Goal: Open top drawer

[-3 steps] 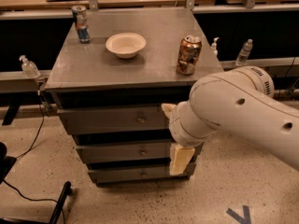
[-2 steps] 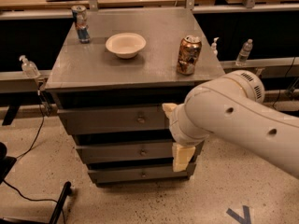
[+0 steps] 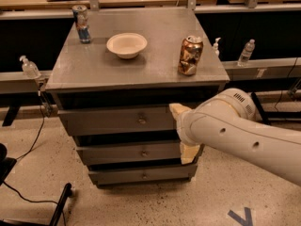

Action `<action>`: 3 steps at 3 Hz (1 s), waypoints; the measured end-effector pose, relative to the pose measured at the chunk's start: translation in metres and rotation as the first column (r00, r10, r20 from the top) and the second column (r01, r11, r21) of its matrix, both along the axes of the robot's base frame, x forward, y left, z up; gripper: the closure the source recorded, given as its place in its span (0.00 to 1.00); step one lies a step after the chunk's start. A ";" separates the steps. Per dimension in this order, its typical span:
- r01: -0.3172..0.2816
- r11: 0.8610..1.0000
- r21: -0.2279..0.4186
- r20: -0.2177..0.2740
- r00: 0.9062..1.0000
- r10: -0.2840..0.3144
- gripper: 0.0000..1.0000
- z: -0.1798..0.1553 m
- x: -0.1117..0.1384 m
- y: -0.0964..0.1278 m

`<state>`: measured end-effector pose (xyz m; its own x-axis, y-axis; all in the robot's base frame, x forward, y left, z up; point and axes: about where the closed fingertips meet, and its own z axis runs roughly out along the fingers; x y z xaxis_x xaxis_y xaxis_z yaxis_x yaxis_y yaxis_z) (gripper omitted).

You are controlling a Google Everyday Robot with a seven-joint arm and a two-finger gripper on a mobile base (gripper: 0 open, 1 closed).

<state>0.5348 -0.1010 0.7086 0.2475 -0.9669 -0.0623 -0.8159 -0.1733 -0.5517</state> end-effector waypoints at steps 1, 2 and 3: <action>-0.008 1.000 -0.002 0.041 0.999 0.008 0.00 -0.018 0.030 -0.002; -0.020 1.000 0.005 0.052 0.998 0.020 0.00 -0.032 0.054 0.004; -0.040 0.999 0.030 0.038 0.999 0.038 0.00 -0.052 0.083 0.023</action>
Offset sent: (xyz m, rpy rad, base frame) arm 0.0908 0.0154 -0.0550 0.0207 -0.0586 0.0374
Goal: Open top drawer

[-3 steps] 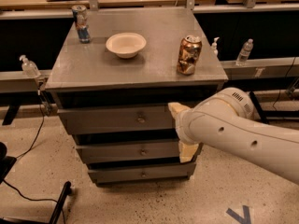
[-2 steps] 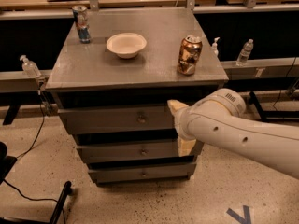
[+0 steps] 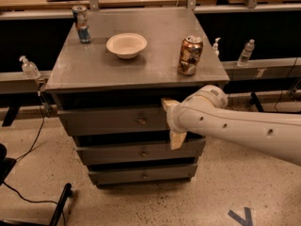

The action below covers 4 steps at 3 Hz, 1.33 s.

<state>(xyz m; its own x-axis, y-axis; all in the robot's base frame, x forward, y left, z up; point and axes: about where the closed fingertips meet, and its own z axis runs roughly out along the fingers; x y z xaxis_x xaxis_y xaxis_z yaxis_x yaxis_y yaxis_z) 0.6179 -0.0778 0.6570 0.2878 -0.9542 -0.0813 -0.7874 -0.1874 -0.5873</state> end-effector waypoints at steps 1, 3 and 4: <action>-0.023 1.000 0.015 -0.010 1.000 0.023 0.01 -0.009 0.014 0.018; -0.078 0.997 -0.004 -0.045 0.996 0.077 0.11 -0.012 0.005 0.044; -0.083 0.997 -0.008 -0.074 0.994 0.082 0.13 -0.013 -0.012 0.041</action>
Offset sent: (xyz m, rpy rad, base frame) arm 0.0226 0.0481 -0.0137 0.0096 0.0257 0.0635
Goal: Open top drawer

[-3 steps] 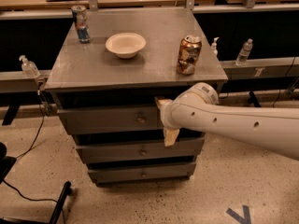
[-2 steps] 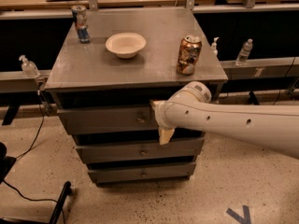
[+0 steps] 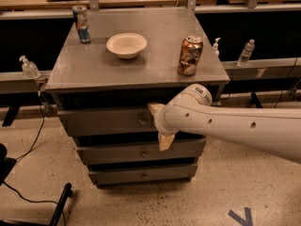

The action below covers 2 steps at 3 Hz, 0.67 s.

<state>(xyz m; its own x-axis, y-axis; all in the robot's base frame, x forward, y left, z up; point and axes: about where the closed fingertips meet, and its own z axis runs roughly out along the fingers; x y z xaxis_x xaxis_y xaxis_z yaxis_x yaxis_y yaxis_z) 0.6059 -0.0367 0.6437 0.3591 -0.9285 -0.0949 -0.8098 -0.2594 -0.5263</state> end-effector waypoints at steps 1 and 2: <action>-0.004 1.000 -0.013 -0.026 1.000 0.004 0.20 0.003 -0.022 -0.006; 0.003 1.000 -0.014 -0.022 1.000 -0.004 0.22 0.014 -0.036 -0.013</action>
Offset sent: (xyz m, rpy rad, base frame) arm -0.0518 -0.0218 0.0274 -0.0120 0.0158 -0.0153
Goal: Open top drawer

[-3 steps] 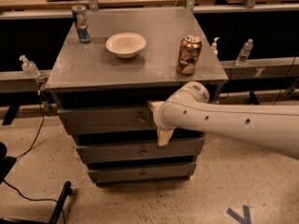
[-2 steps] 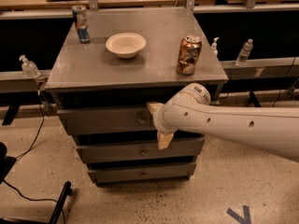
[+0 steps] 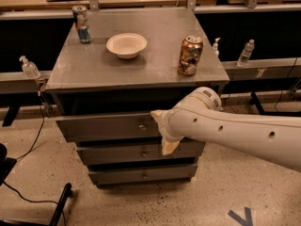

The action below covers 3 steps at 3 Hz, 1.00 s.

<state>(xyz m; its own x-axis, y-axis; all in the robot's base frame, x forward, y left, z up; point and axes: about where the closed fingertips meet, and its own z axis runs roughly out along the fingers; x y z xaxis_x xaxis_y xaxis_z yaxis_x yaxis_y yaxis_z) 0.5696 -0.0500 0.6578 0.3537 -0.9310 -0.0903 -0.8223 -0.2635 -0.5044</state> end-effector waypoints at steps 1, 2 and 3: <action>0.005 1.000 0.004 0.030 1.000 -0.005 0.22 0.020 -0.010 -0.003; 0.005 1.000 -0.001 0.090 0.996 -0.004 0.22 0.051 -0.007 -0.002; 0.000 1.000 -0.006 0.122 0.993 0.001 0.22 0.067 0.003 0.003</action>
Offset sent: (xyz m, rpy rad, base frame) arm -0.0093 -0.0021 0.0724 0.0008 -0.1336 -0.0066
